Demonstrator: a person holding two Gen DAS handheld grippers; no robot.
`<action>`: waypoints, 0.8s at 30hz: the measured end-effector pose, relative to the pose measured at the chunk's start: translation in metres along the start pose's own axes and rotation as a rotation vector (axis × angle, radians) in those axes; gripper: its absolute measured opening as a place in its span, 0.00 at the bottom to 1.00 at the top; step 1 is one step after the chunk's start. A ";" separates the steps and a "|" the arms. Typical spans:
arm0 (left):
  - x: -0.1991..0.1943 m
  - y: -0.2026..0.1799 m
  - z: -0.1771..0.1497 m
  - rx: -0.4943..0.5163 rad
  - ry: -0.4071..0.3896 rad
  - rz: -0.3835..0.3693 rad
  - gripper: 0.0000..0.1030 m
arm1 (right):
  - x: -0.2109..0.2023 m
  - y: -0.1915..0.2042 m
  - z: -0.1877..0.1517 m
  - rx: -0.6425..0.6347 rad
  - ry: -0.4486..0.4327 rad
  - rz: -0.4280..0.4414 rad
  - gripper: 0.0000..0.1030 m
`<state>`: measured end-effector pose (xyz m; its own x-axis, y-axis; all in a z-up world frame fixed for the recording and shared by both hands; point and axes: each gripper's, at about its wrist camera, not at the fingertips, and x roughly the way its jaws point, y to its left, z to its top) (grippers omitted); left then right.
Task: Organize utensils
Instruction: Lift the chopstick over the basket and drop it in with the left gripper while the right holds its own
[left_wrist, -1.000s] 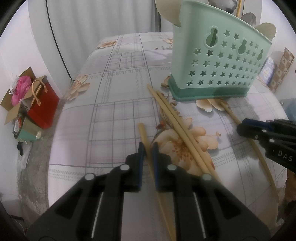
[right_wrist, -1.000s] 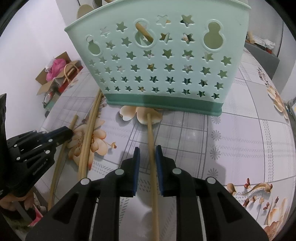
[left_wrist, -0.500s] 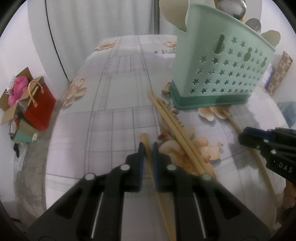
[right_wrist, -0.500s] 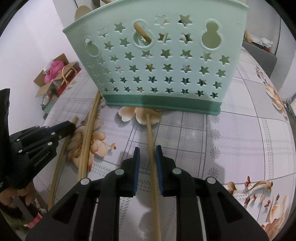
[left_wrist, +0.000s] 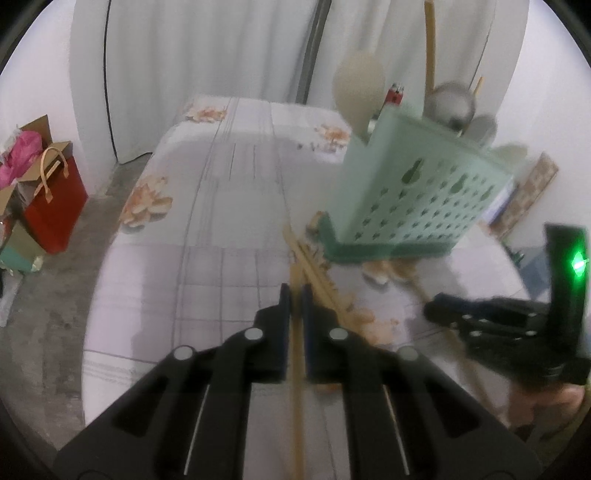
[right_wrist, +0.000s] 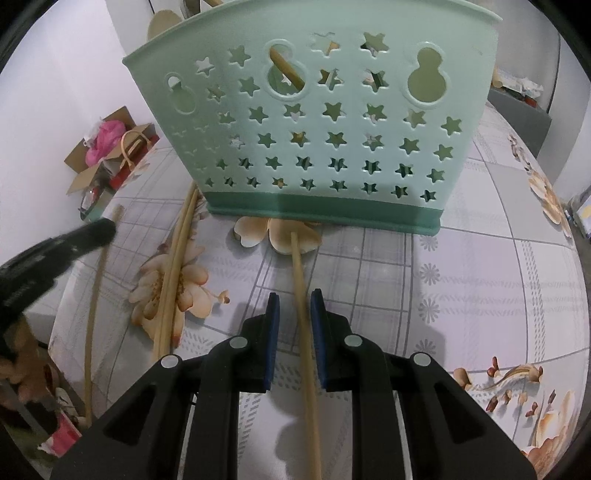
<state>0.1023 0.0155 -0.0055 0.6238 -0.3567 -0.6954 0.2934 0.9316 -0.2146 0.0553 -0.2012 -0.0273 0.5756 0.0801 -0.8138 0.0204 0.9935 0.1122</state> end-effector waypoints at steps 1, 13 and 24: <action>-0.006 0.000 0.001 -0.007 -0.016 -0.013 0.04 | 0.001 0.001 0.001 -0.004 -0.001 -0.003 0.17; -0.072 -0.004 0.019 -0.005 -0.209 -0.133 0.04 | 0.006 0.010 0.003 -0.055 -0.028 -0.047 0.06; -0.132 -0.019 0.047 0.043 -0.400 -0.217 0.04 | -0.053 -0.004 0.001 0.015 -0.161 0.012 0.06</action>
<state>0.0484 0.0420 0.1219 0.7732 -0.5498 -0.3160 0.4723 0.8318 -0.2916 0.0261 -0.2098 0.0158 0.6994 0.0767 -0.7106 0.0241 0.9911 0.1307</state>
